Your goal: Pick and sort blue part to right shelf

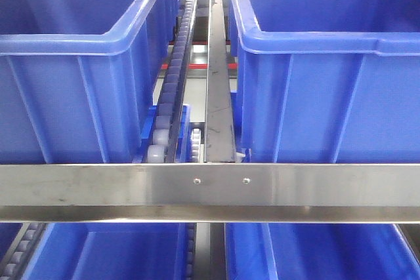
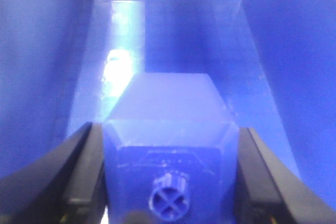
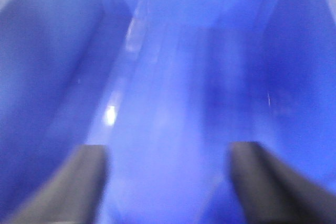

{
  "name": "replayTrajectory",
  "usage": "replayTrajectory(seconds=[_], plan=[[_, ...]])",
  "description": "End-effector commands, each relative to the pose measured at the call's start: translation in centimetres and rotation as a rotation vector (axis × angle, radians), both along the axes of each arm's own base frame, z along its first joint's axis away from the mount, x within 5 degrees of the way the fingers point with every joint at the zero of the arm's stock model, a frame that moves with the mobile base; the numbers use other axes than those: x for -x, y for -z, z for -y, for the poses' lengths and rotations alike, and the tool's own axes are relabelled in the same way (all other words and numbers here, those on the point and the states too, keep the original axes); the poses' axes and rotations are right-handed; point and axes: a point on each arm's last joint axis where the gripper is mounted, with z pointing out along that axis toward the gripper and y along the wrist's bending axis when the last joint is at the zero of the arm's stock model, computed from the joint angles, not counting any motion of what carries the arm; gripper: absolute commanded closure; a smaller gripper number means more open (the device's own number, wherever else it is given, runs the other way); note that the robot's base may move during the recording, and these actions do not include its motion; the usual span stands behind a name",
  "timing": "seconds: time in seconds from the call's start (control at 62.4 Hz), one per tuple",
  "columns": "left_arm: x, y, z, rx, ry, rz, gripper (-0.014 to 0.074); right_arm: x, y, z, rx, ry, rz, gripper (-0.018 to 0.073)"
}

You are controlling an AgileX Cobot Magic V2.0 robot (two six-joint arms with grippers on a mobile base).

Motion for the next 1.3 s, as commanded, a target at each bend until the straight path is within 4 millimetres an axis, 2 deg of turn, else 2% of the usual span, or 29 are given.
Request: replayTrajectory(seconds=[0.0, 0.224, 0.369, 0.449, 0.657, 0.705, 0.753, 1.01, 1.282], plan=[[-0.2, -2.6, 0.0, 0.026, -0.002, 0.150, 0.0005, -0.1, -2.4, 0.0, -0.009, 0.000, 0.129, -0.0062], [-0.2, -2.5, 0.0, 0.025, -0.002, 0.137, 0.0034, 0.0, -2.5, 0.0, -0.010, 0.000, 0.130, -0.0057], [0.3, -3.0, 0.0, 0.027, -0.002, 0.153, 0.0141, 0.1, -2.4, 0.0, -0.010, 0.000, 0.118, -0.0015], [0.8, -3.5, -0.1, 0.028, -0.002, 0.167, 0.0228, 0.1, -2.2, 0.0, -0.007, -0.001, 0.085, 0.0067], [1.4, -4.5, -0.1, 0.029, 0.000, 0.232, 0.0470, 0.2, -1.9, 0.0, -0.004, -0.002, 0.060, 0.0459], [1.4, -4.5, -0.1, 0.035, -0.002, 0.228, 0.0472, 0.1, -2.1, 0.0, -0.007, -0.001, 0.078, 0.0523], [1.4, -4.3, -0.1, 0.033, -0.002, 0.214, 0.0472, 0.1, -2.3, 0.0, -0.010, 0.000, 0.097, 0.0501], [1.8, -4.6, -0.2, 0.033, -0.004, 0.217, 0.0472, 0.5, -3.0, 0.4, -0.017, 0.016, 0.138, 0.0503], [3.4, -4.5, -2.0, 0.104, -0.098, 0.242, 0.0471, 4.0, -5.1, 2.3, -0.020, 0.089, 0.248, 0.0503]])
